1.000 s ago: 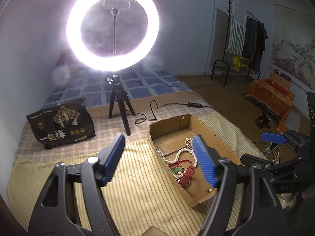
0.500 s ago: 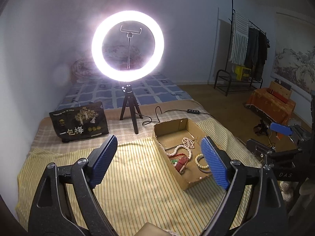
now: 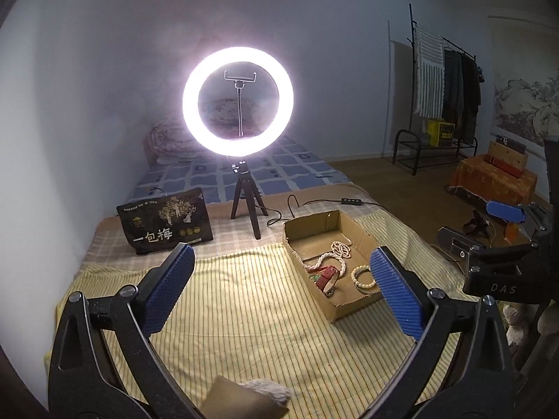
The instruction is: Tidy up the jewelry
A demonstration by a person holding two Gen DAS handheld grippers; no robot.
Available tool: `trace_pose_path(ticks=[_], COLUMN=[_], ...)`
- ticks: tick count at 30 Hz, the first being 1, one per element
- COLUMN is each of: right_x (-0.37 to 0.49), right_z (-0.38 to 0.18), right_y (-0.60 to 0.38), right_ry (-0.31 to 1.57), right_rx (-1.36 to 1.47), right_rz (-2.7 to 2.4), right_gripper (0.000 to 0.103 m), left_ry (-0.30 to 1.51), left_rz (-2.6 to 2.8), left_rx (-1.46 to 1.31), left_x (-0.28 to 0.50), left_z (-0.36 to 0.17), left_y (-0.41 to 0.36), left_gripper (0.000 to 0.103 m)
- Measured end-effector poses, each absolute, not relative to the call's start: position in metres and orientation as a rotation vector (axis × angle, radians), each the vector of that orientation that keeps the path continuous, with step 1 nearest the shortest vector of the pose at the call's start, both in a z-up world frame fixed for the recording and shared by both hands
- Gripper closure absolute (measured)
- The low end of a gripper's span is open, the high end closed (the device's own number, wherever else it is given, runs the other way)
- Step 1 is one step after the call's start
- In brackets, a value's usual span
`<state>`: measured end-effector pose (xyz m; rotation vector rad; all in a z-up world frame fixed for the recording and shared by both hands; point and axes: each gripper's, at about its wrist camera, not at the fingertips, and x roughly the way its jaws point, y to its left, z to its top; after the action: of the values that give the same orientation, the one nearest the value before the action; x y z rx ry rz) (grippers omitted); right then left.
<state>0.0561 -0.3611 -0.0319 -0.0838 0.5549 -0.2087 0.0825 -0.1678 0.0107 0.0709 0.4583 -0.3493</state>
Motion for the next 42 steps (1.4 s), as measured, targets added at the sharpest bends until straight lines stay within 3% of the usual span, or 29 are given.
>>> trace_pose_path(ticks=[42], right_x=[0.041], right_z=[-0.056], right_y=[-0.369], right_ry=[0.587], right_rx=[-0.031], right_rz=[-0.248], right_gripper=[0.0], left_ry=[0.503], left_rz=[-0.329], left_rx=[0.053], left_x=[0.079], left_z=[-0.006], left_y=[-0.156], left_gripper=[0.0])
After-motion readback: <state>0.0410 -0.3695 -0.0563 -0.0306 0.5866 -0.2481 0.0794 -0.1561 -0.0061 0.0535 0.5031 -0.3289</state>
